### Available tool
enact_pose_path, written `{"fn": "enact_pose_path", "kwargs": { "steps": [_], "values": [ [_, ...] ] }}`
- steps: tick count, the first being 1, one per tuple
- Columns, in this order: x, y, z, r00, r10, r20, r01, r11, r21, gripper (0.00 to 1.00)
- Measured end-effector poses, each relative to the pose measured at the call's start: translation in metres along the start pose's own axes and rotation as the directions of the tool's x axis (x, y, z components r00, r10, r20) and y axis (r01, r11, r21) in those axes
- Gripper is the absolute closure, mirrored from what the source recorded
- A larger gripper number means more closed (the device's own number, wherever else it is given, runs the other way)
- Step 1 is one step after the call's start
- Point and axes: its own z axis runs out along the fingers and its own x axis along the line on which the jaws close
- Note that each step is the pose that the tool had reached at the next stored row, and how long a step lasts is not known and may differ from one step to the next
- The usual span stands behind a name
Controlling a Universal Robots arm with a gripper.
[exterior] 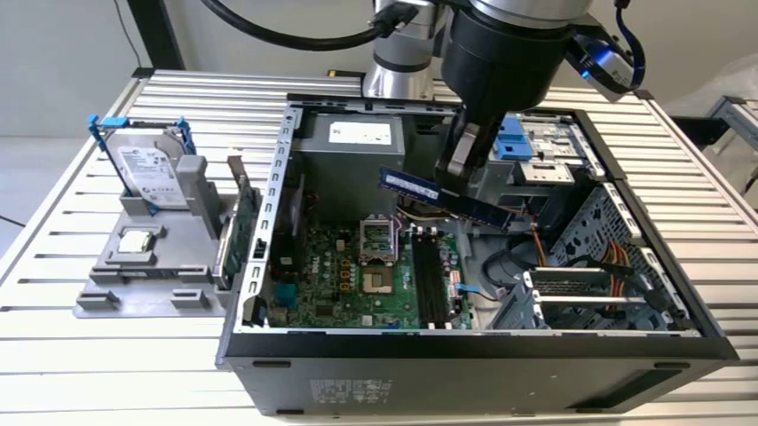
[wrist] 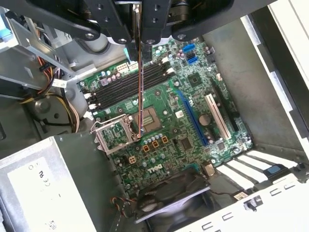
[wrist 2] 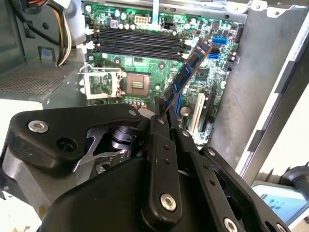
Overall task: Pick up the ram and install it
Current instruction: 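Insert the ram into the slot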
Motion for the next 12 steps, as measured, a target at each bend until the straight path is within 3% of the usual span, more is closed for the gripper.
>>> {"fn": "enact_pose_path", "kwargs": {
  "steps": [12],
  "values": [
    [0.0,0.0,0.0,0.9981,0.062,0.0018,-0.062,0.9981,-0.0007,1.0]
  ]
}}
